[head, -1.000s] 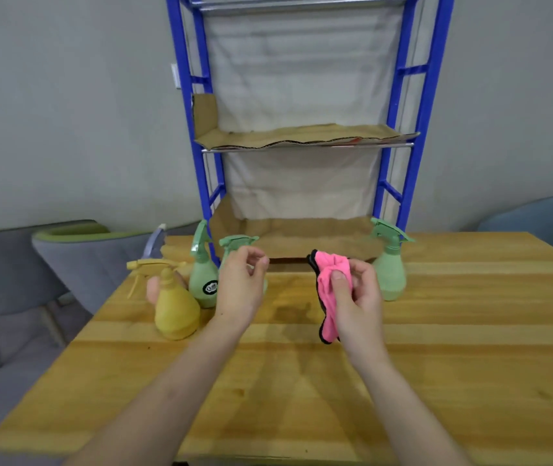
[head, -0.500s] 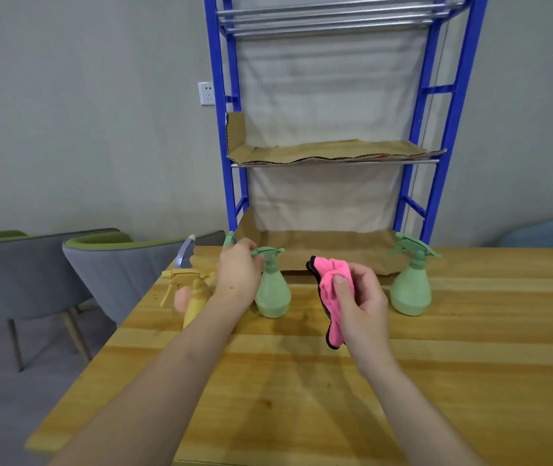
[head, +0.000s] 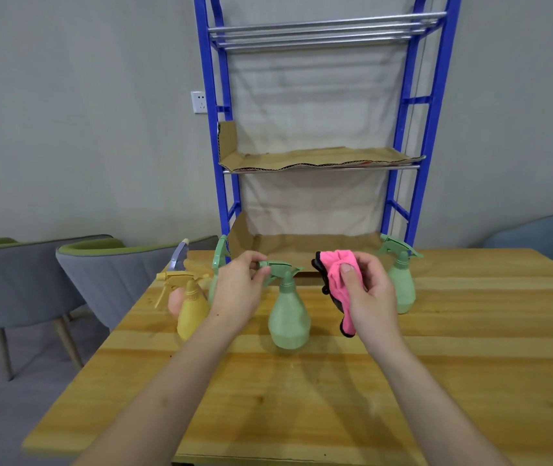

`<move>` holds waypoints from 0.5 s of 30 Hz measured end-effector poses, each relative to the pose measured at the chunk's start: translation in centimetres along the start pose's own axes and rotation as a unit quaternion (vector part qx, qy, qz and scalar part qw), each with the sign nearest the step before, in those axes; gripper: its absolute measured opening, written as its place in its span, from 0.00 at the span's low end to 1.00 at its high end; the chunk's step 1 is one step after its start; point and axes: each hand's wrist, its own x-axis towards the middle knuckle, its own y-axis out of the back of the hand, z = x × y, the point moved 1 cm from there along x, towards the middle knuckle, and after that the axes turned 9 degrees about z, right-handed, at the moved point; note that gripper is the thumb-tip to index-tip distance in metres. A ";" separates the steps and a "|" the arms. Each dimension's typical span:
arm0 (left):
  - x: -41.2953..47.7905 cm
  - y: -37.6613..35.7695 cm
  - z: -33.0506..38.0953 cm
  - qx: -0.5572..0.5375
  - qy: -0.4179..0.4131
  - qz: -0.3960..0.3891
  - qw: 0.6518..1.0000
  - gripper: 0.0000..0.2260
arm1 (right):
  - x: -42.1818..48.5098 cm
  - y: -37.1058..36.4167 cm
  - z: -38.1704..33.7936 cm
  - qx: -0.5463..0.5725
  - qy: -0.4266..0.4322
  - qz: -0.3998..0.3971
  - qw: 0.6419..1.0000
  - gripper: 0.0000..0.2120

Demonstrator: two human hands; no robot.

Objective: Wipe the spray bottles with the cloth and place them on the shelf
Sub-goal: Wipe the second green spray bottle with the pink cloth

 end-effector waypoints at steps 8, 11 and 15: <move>-5.0 1.4 0.5 -0.080 -0.053 -0.038 0.995 0.06 | 0.9 1.2 -2.2 -0.078 0.061 -0.067 0.993 0.07; -6.0 0.7 -0.5 -0.100 -0.050 -0.059 0.992 0.09 | 0.9 1.0 -2.4 -0.109 0.059 -0.121 0.985 0.08; -6.7 0.0 -1.2 -0.136 -0.044 -0.061 0.988 0.10 | 0.2 0.5 -1.3 -0.174 0.040 -0.158 0.971 0.09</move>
